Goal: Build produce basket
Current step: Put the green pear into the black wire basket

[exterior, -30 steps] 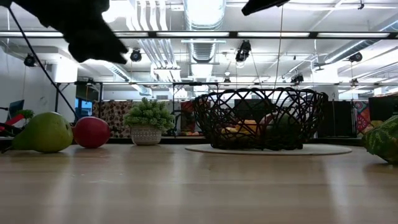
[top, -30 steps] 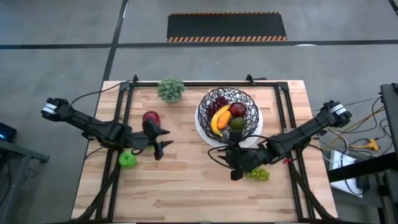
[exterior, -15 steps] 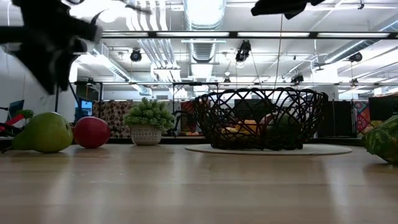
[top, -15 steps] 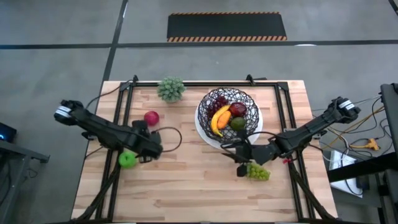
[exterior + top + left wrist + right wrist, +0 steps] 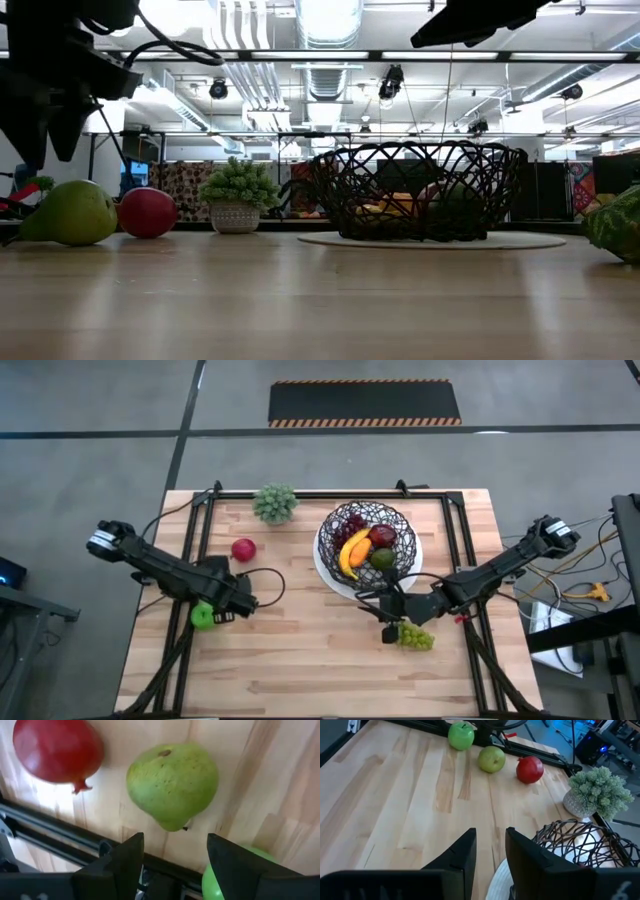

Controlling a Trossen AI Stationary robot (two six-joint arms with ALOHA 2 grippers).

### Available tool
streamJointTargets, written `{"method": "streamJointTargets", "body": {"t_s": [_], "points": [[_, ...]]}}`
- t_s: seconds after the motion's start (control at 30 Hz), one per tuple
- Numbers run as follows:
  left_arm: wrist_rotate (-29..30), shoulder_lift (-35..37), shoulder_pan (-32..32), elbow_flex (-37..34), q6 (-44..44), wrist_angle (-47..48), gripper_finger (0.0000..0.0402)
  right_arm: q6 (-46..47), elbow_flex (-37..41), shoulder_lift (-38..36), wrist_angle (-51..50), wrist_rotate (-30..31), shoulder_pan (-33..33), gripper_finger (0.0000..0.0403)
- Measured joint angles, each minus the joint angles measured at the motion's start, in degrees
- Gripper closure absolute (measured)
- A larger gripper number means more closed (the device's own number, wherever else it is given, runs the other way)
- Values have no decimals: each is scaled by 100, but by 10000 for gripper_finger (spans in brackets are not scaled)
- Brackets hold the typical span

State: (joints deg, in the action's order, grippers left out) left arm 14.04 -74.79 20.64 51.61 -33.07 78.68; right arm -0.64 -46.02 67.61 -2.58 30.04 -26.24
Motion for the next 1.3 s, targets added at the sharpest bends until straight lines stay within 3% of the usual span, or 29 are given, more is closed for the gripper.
{"method": "streamJointTargets", "body": {"t_s": [0.17, 0.57, 1.03, 1.3], "points": [[-61, 137, 0, -154, -266, 74, 193, -2, 30, 2, -3, -2, 0, 305], [334, -45, 0, -277, -410, 126, 102, -85, 39, 4, -10, -48, 0, 287], [273, -43, -18, -821, -517, -831, 100, -91, 69, 4, -66, -75, 0, 270], [327, -59, -79, -1067, -372, -1953, 100, -92, 83, 7, -60, -216, 0, 268]]}}
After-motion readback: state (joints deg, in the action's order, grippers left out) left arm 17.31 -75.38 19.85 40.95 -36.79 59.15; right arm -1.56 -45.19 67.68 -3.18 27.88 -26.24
